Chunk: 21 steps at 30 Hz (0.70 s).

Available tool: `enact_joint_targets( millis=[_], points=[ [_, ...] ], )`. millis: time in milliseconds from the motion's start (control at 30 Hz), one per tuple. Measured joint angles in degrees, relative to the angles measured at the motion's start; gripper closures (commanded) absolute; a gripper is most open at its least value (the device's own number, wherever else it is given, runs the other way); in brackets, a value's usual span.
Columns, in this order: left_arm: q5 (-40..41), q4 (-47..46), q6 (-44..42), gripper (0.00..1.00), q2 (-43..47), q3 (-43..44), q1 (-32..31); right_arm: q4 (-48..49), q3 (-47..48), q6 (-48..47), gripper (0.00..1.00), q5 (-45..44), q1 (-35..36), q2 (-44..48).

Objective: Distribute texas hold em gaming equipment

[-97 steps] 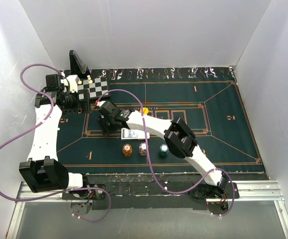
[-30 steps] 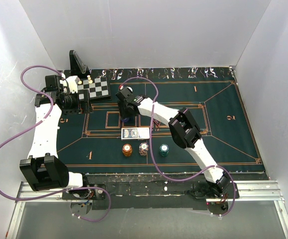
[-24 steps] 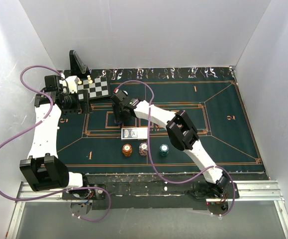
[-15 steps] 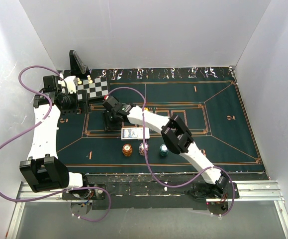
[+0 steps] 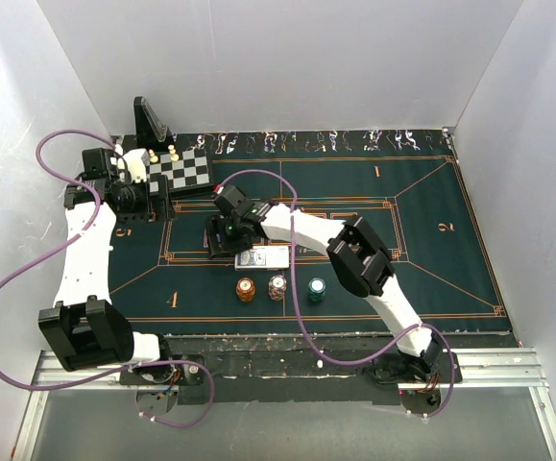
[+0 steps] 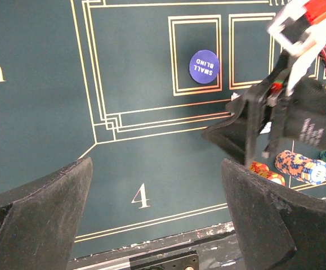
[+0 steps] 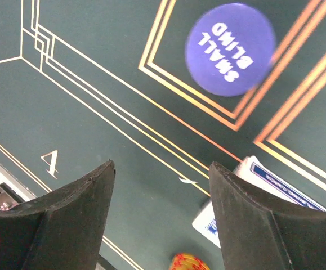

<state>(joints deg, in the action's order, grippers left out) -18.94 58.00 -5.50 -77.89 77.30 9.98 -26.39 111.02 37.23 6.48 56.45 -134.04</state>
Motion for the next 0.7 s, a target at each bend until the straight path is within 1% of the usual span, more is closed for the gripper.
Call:
enact_joint_targets(
  millis=[133,267,333,433,467,567,700],
  points=[
    [-2.4,-0.2,-0.98,0.02,-1.51,-1.09,0.0,0.44,-4.24,-1.46,0.23,0.17,-2.8,5.03],
    [-4.09,-0.81,-2.69,0.02,-5.9,-1.07,-1.33,1.57,-9.68,-1.64,0.24,0.81,-7.41,13.42],
    [-4.02,-1.4,-3.5,0.02,-8.63,-1.05,-3.48,2.49,-13.29,-1.64,0.24,1.05,-10.67,18.47],
    [-3.34,-2.34,-4.66,0.02,-13.2,-0.48,-8.0,3.3,-18.03,-1.62,0.24,0.83,-15.82,24.7],
    [-3.21,-2.84,-4.92,0.02,-14.56,-0.22,-10.36,3.32,-19.23,-1.64,0.24,0.61,-17.59,26.12],
    [-3.08,-3.67,-5.64,0.02,-19.78,2.14,-14.64,3.65,-22.93,-1.64,0.25,-0.02,-21.31,28.81],
    [-2.95,-5.62,-6.32,0.02,-25.73,5.03,-16.68,3.13,-28.48,-1.55,0.25,0.0,-23.41,30.86]
  ],
)
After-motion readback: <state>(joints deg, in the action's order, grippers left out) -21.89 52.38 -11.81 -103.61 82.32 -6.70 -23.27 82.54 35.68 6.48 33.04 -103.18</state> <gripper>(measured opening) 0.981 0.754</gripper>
